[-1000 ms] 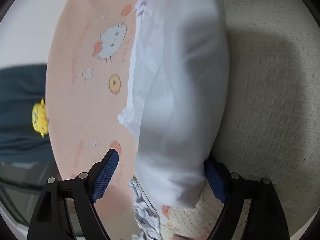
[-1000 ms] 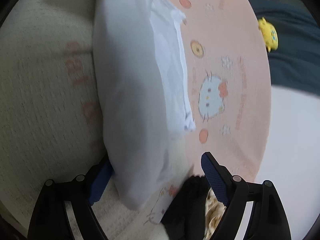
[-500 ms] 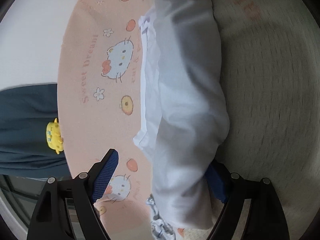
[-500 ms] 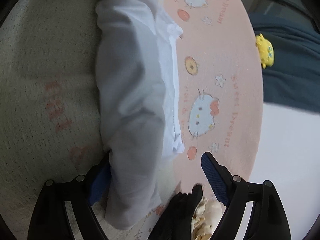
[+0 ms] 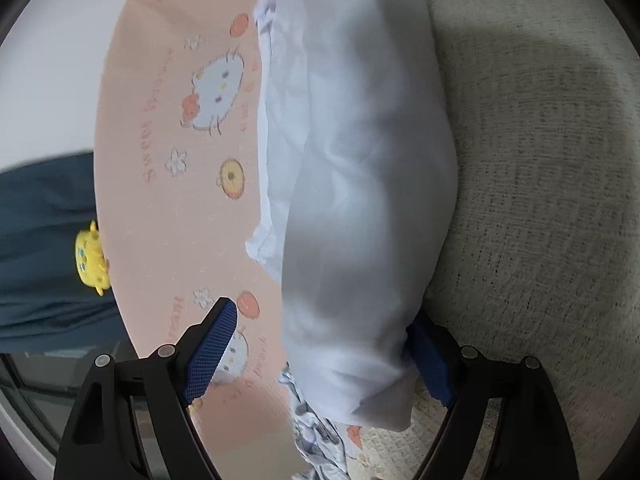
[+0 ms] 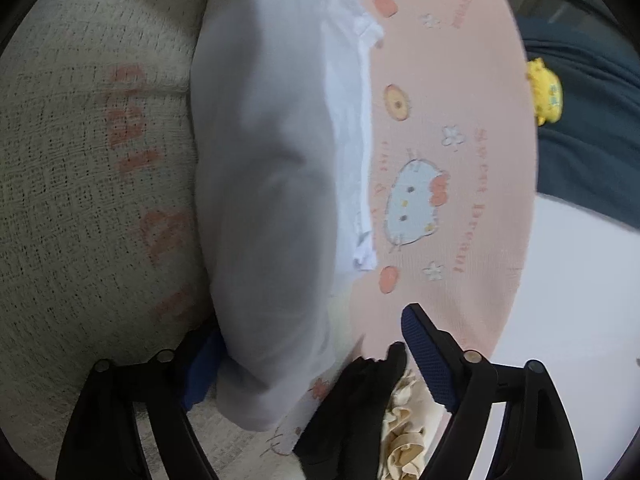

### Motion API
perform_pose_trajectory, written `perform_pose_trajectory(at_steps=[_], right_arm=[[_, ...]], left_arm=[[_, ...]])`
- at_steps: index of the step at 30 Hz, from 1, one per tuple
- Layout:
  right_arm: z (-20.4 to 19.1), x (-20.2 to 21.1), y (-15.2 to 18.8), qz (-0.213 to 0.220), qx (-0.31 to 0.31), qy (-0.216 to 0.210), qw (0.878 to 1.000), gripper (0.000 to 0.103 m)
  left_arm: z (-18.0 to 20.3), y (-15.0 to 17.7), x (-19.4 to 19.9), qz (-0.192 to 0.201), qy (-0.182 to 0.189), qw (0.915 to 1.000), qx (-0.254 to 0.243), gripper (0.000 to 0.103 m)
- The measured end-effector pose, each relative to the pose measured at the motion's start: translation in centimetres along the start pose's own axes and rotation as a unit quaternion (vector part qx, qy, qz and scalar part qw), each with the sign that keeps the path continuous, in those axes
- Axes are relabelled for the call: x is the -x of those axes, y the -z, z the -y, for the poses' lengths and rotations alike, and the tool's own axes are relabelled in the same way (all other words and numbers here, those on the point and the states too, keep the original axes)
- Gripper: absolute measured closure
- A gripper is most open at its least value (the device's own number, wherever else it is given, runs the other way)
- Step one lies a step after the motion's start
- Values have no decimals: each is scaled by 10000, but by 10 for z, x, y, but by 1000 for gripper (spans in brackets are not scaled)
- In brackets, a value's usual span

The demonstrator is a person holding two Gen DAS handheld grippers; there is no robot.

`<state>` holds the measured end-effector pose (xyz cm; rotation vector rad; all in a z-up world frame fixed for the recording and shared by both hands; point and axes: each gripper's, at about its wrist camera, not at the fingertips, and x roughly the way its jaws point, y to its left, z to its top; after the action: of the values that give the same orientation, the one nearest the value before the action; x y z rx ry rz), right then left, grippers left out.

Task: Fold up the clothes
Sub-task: 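Grasp the shirt's folded end with the left gripper while the right gripper grasps beside it, then lift the grasped shirt end and fold it over the shirt with both grippers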

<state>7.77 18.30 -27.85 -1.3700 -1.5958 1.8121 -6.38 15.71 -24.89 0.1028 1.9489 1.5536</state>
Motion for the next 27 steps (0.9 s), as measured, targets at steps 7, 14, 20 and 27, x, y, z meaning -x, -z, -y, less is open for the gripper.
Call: perform_pose_trajectory(at_steps=[7,14,20,27], right_arm=[[-3,1,6,-25,-443,-205,9988,47],[-19,4,2,-193,-530,-174,9983,81],[-15,3,4,-165,-583,-204,9980,81],[-13,5,8,-79,-62,-108,9999,84]], left_arm=[[-7,2,-4,-9,249,9981,558,33],[8,-2,0,-4,273,9966,777,75],[9,-3,4,-16,396,9942,1001,76],[17,14,29,-111,557,9965,608,76]])
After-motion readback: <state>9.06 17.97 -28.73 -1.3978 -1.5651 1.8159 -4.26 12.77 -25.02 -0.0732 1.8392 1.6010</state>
